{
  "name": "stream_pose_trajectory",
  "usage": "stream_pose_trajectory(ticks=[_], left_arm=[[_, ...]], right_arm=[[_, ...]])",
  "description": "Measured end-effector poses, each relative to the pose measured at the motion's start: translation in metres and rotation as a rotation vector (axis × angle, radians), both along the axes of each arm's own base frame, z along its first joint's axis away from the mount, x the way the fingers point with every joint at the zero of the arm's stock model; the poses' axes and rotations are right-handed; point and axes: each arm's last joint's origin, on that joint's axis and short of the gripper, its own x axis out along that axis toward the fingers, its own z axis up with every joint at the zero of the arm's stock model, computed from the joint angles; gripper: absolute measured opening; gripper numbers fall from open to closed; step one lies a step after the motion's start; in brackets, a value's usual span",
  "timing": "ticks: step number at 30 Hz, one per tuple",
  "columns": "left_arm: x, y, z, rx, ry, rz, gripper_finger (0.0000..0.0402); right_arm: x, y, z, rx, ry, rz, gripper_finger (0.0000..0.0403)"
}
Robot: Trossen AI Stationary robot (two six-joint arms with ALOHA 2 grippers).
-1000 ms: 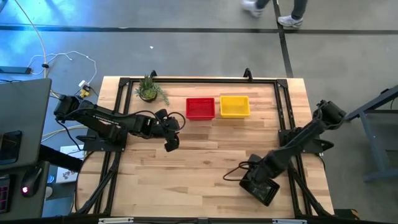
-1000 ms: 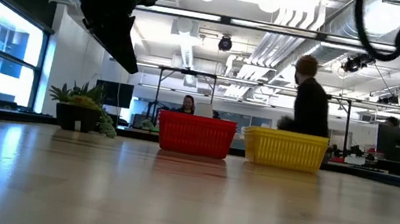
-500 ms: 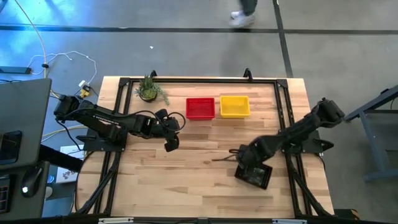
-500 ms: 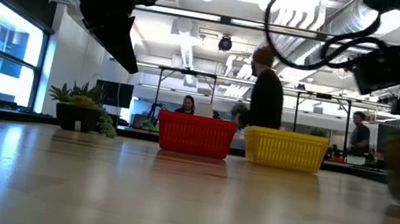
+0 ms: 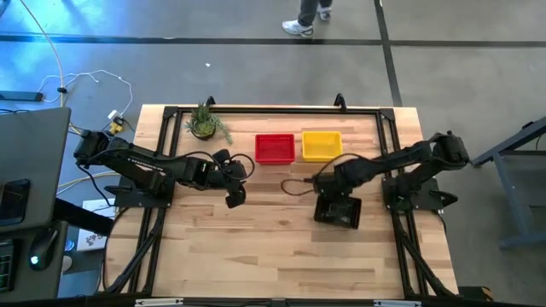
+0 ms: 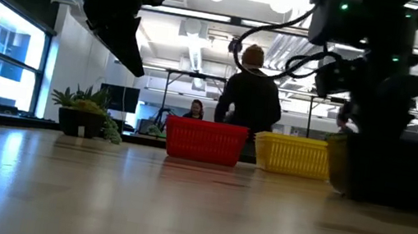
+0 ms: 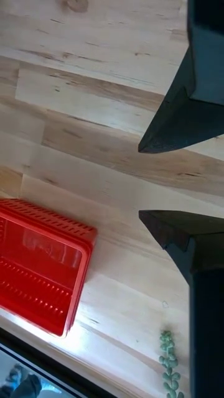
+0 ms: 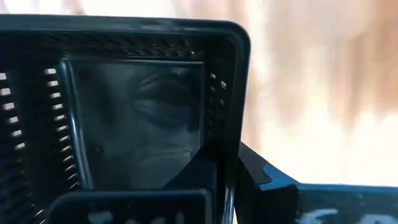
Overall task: Stack baskets by color
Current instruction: Move the black baskets to the middle right of the table
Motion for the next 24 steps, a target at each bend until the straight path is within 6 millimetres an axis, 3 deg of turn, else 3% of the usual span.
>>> stream_pose_trajectory(ticks=[14,24], left_arm=[[0.0,0.0,0.0,-0.001,-0.001,0.001,0.0145],[0.0,0.0,0.0,-0.001,0.001,0.001,0.0145]], right_arm=[[0.025,-0.051,0.023,-0.139,-0.175,0.184,0.0007],[0.039,-0.061,-0.003,-0.119,-0.142,0.248,0.0007]])
